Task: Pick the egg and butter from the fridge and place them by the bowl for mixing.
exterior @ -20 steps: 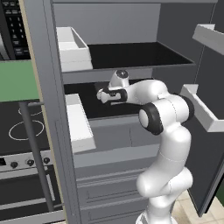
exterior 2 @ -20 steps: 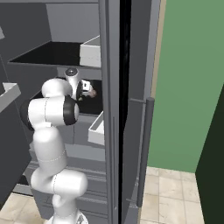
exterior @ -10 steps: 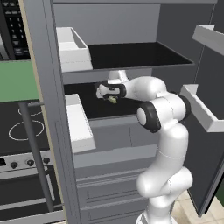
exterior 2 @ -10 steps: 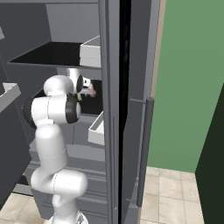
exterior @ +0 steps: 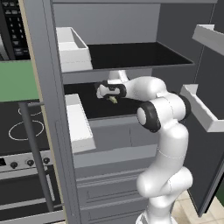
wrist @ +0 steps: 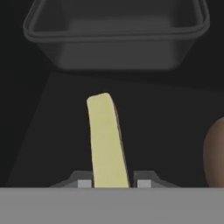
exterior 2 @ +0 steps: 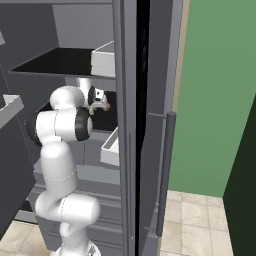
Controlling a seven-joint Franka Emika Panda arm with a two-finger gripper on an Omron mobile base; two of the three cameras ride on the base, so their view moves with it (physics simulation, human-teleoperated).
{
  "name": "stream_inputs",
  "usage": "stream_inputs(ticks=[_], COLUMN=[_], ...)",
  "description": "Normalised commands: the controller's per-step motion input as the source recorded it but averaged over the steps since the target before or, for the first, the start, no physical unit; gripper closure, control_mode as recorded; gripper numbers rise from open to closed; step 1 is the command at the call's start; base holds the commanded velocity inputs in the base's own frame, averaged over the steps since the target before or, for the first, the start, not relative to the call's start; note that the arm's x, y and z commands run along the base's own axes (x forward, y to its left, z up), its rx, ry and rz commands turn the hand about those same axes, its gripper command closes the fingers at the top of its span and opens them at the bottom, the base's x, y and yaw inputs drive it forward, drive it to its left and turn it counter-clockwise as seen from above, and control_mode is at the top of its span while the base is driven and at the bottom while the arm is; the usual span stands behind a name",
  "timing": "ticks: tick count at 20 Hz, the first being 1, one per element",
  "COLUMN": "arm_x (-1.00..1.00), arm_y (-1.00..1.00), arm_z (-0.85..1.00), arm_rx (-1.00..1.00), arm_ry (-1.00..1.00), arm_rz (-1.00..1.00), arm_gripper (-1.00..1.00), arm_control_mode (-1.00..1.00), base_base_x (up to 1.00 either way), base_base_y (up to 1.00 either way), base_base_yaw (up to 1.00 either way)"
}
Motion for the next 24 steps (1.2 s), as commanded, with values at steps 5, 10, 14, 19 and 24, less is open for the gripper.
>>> stream_inputs(ticks=[5,10,14,19,24], arm_x=[0.0,0.0,0.07,0.1,0.0], arm_y=[0.0,0.0,0.0,0.0,0.0], arm_z=[0.0,0.0,0.0,0.0,0.0], arm_rx=[0.0,0.0,0.0,0.01,0.02], arm_ry=[-0.02,-0.26,-0.31,-0.23,-0.1], arm_rz=[0.0,0.0,0.0,0.0,0.0], arm_gripper=[1.0,1.0,1.0,1.0,1.0], arm_control_mode=[-1.0,-1.0,-1.0,-1.0,-1.0], base_base_x=[0.0,0.0,0.0,0.0,0.0], base_base_y=[0.0,0.0,0.0,0.0,0.0], base_base_yaw=[0.0,0.0,0.0,0.0,0.0])
